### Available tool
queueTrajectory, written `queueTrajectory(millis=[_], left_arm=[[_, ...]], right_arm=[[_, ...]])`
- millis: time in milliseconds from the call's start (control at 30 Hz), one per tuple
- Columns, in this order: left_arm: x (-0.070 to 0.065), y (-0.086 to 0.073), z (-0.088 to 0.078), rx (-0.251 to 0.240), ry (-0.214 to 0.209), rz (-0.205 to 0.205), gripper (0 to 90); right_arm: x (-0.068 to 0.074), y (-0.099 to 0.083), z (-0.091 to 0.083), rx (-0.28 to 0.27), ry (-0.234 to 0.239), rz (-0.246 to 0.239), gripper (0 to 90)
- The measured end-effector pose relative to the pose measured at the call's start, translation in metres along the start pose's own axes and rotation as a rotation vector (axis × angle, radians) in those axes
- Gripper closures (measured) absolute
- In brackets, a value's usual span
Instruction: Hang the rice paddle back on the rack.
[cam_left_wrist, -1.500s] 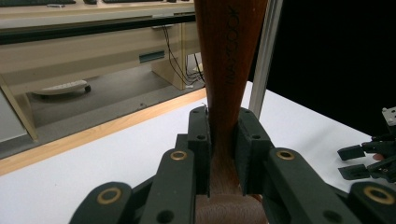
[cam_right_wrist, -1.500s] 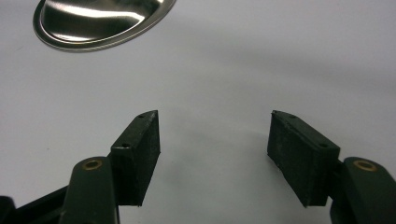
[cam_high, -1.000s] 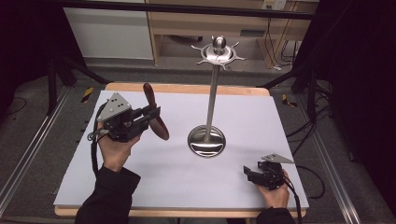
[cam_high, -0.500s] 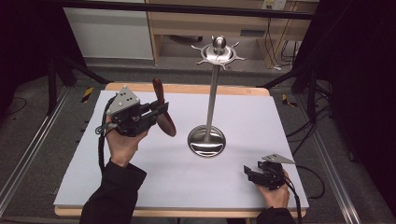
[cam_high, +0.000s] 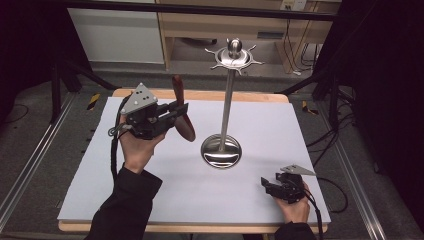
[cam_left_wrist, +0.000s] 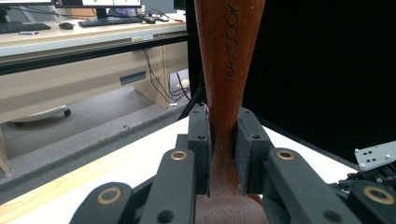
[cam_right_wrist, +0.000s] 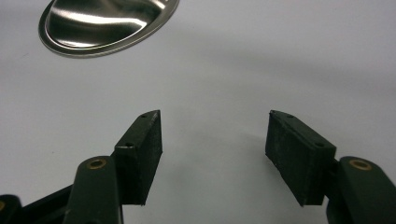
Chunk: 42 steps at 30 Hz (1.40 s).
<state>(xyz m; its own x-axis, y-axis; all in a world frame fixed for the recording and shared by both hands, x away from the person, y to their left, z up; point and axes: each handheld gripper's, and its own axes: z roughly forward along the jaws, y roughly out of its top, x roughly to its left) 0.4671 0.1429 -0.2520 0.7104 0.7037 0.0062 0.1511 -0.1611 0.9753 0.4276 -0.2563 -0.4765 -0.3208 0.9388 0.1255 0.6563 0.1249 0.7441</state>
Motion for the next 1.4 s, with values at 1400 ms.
queueTrajectory(millis=[1400], left_arm=[[-0.010, 0.028, 0.038, 0.039, -0.033, 0.013, 77.3]], right_arm=[[-0.002, 0.001, -0.001, -0.008, 0.007, 0.003, 36.4]])
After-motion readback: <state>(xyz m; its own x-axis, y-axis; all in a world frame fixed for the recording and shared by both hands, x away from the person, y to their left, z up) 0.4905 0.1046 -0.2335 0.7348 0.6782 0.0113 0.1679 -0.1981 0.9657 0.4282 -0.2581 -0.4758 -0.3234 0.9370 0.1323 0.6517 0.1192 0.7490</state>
